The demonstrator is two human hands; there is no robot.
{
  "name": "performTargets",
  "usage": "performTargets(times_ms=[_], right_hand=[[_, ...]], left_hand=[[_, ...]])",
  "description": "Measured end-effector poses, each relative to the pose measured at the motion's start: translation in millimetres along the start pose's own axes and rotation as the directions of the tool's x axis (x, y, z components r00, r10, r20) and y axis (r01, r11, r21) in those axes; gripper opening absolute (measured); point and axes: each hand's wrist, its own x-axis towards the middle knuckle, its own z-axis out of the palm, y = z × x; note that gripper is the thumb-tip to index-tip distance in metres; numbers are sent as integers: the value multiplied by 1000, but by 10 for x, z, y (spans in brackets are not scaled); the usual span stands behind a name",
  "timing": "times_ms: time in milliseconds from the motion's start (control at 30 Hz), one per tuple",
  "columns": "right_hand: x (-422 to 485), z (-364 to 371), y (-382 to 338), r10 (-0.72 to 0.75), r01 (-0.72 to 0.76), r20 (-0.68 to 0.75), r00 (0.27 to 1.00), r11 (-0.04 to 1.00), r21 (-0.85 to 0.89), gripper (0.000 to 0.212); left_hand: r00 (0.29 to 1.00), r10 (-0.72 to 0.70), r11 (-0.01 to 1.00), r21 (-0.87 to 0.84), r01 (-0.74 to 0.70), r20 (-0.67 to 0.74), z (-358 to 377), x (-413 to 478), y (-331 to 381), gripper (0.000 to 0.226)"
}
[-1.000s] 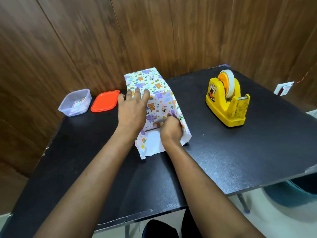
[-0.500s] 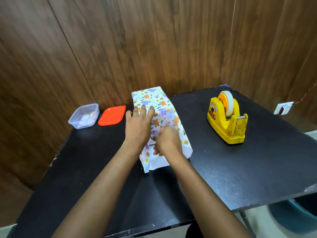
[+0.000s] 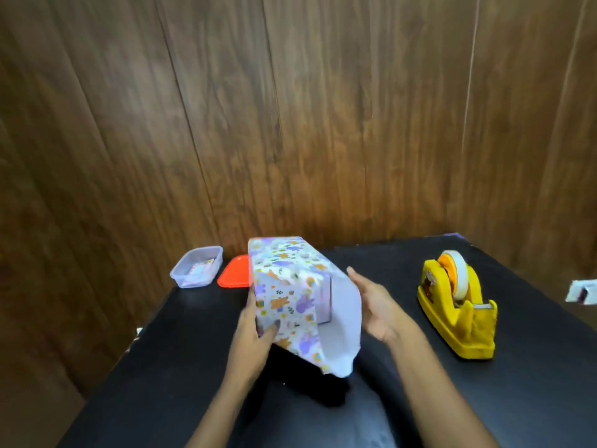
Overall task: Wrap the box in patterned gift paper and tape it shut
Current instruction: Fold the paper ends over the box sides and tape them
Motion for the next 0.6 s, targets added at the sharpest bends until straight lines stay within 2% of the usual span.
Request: performTargets(times_ms=[67, 133, 200, 267, 333, 400, 433, 467, 500, 567, 600], right_hand=[[-103, 130, -270, -136, 134, 7, 991, 968, -210, 46], [-237, 253, -505, -242, 229, 31, 970, 861, -454, 41], [-312, 341, -633, -246, 216, 40, 968, 749, -627, 43], [-396, 415, -621, -163, 162, 71, 984, 655, -738, 39], [-431, 421, -491, -94, 158, 128, 987, 533, -831, 28], [-426, 404, -353, -99, 248, 227, 969, 425, -871, 28], [-420, 398, -299, -127, 290, 260, 957, 397, -871, 29], [-439, 406, -274, -174, 316, 268, 948, 390, -865, 29], [-415, 397, -277, -223, 314, 240, 945, 409, -856, 27], [-401, 408, -329, -300, 305, 188, 935, 415, -857, 27], [-379, 400, -362, -314, 301, 186, 931, 374, -877, 29]], left_hand=[[999, -39, 943, -330, 38, 5, 158, -107, 10, 91], [991, -129, 835, -534, 132, 45, 414, -181, 25, 98], [929, -334, 667, -656, 352, 159, 646, -248, 69, 83], [787, -552, 536, -606, 588, 276, 704, -358, 140, 52], [665, -676, 491, -480, 727, 316, 564, -467, 184, 29], [593, -748, 516, -300, 802, 298, 320, -532, 241, 26], [583, -776, 560, -160, 813, 241, 174, -541, 268, 24], [611, -776, 617, -17, 787, 159, 49, -532, 300, 23], [671, -740, 672, 98, 734, 45, -57, -506, 335, 24], [851, -480, 819, 238, 522, -215, -209, -397, 454, 30], [905, -306, 875, 289, 390, -295, -236, -320, 569, 27]])
